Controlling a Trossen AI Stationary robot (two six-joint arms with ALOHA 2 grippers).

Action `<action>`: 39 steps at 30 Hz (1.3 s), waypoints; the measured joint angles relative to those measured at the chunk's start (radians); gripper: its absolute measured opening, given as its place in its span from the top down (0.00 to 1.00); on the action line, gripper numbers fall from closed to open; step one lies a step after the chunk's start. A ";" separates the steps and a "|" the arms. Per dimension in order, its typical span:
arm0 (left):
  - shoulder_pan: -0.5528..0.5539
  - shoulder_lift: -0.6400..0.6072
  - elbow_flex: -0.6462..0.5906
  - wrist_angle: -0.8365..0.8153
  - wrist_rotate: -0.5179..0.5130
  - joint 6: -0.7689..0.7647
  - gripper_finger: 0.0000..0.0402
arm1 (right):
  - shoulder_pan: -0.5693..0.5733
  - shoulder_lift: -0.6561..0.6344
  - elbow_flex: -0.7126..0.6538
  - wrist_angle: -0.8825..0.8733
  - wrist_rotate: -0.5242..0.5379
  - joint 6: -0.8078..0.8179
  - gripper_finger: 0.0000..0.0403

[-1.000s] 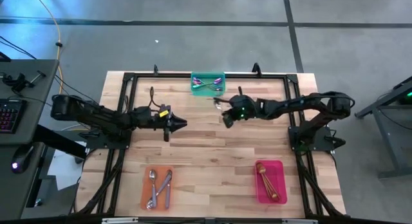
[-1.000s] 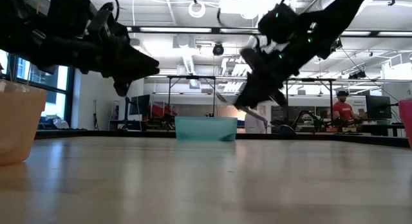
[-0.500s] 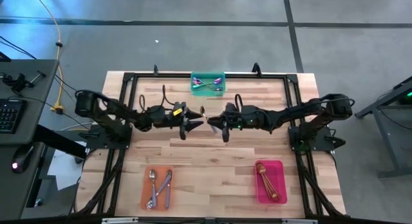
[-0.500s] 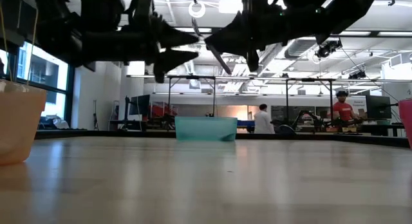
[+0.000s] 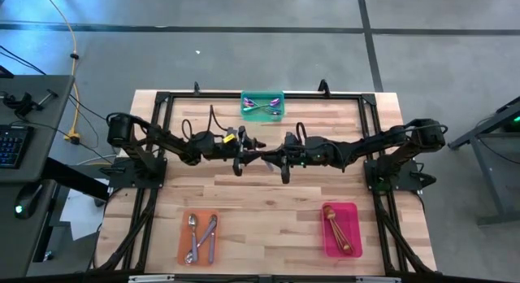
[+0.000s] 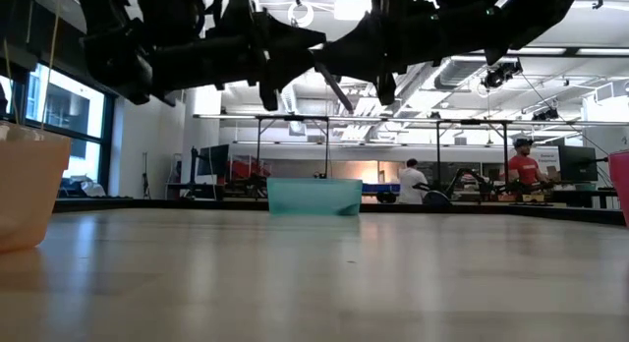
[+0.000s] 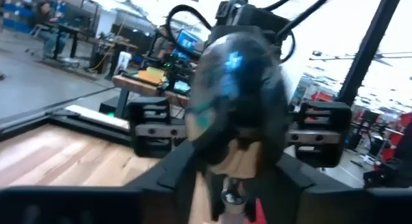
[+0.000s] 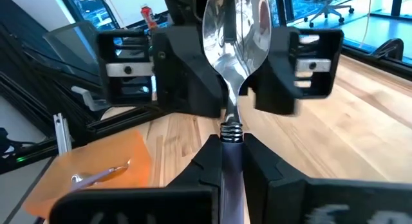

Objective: Sort silverware by color (type)
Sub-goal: Put the purple spoon into the orange bin

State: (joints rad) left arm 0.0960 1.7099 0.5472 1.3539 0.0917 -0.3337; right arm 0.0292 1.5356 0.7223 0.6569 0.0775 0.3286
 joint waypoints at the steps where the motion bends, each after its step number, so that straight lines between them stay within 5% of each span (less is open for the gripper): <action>1: 0.000 0.000 0.000 0.005 0.008 0.008 0.71 | 0.000 0.000 0.000 -0.001 0.000 0.000 0.98; 6: 0.000 0.000 0.000 0.022 0.059 0.064 0.95 | 0.001 -0.002 0.003 0.006 -0.002 -0.023 0.94; 16: 0.022 -0.076 -0.004 -0.082 0.113 0.097 1.00 | 0.006 -0.001 0.001 -0.073 0.000 -0.025 0.69; 23: 0.024 -0.296 -0.004 -0.475 0.107 0.154 1.00 | 0.006 -0.001 0.001 -0.240 0.090 -0.085 0.67; 29: -0.018 -0.506 0.005 -0.913 0.012 0.128 1.00 | 0.014 0.000 -0.003 -0.385 0.132 -0.121 0.77; 35: -0.138 -0.632 0.095 -1.403 -0.136 0.049 1.00 | 0.048 0.000 -0.135 -0.156 0.120 -0.255 0.97; 39: -0.241 -0.644 0.178 -1.652 -0.166 -0.124 1.00 | 0.039 0.000 -0.244 0.047 0.114 -0.221 0.96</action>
State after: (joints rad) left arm -0.1450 1.0656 0.7254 -0.2983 -0.0739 -0.4575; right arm 0.0685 1.5355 0.4783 0.7044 0.1912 0.1080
